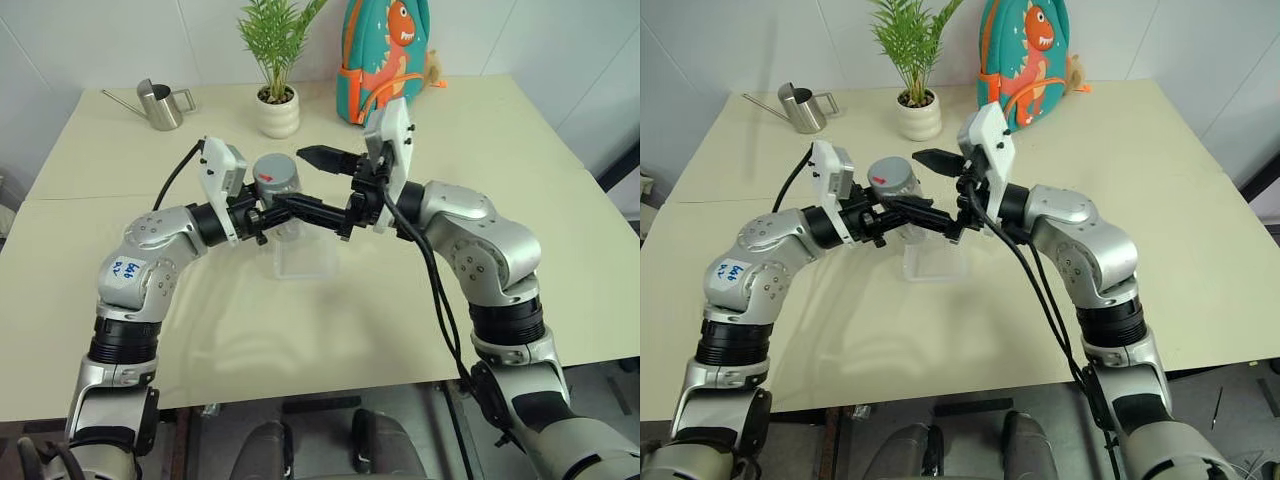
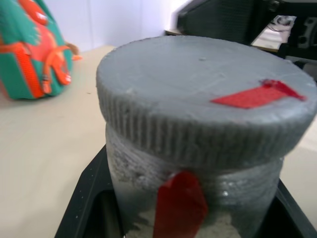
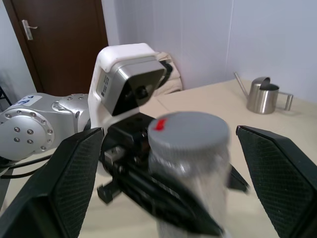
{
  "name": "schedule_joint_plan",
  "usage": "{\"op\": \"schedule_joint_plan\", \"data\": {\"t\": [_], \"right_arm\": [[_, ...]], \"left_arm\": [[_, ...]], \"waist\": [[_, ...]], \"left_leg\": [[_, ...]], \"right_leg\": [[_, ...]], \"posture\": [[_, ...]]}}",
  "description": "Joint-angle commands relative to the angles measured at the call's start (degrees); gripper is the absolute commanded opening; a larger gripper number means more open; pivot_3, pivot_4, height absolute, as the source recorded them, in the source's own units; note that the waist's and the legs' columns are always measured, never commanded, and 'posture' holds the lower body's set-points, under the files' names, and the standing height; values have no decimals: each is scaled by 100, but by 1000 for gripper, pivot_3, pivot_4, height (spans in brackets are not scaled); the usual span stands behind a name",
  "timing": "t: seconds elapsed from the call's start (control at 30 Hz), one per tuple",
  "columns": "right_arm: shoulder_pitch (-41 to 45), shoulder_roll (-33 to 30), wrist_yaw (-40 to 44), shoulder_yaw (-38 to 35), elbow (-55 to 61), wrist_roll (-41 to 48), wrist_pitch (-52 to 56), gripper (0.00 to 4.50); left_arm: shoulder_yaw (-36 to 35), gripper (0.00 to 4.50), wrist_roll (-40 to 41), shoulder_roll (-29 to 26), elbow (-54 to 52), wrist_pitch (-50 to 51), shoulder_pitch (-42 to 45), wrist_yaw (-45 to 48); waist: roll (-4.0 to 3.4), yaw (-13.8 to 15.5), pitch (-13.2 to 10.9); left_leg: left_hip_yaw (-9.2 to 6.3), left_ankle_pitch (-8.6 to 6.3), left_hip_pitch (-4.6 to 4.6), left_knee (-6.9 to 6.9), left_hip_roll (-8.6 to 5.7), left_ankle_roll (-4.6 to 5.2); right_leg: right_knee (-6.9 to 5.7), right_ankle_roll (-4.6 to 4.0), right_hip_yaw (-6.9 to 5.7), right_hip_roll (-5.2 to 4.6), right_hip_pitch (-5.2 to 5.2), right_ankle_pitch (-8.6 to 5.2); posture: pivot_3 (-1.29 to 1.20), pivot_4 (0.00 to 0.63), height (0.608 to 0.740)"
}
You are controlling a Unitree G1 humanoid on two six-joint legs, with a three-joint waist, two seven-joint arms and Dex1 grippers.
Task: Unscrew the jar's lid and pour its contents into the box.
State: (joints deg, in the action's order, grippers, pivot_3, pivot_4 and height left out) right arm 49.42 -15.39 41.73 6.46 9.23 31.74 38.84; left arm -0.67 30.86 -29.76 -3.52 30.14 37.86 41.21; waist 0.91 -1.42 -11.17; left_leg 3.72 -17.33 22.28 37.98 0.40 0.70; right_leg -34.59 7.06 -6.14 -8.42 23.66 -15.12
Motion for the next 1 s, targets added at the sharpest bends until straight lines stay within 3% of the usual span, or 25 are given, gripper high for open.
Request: {"op": "schedule_joint_plan", "data": {"t": [0.03, 0.8, 1.0], "right_arm": [[221, 72, -102, 40, -60, -164, -124, 4500], [313, 115, 286, 186, -523, -590, -407, 4500], [299, 177, 314, 166, -572, -604, -459, 3129]], "left_arm": [[29, 1932, -65, -34, -162, 0, 81, 159], [11, 1932, -216, -129, -397, 224, -11, 255], [9, 1932, -211, -122, -431, 244, -20, 269]], "waist": [[0, -1, 0], [0, -3, 0], [0, -3, 0]], "left_leg": [[0, 0, 1, 0, 0, 0], [-1, -1, 2, 1, 1, 1], [-3, -1, 2, 1, 2, 1]], "right_leg": [[0, 0, 0, 0, 0, 0], [0, 0, 0, 0, 1, 0], [0, 0, 0, 0, 2, 0]], "posture": [[0, 150, 740], [0, 150, 740], [0, 150, 740]]}}
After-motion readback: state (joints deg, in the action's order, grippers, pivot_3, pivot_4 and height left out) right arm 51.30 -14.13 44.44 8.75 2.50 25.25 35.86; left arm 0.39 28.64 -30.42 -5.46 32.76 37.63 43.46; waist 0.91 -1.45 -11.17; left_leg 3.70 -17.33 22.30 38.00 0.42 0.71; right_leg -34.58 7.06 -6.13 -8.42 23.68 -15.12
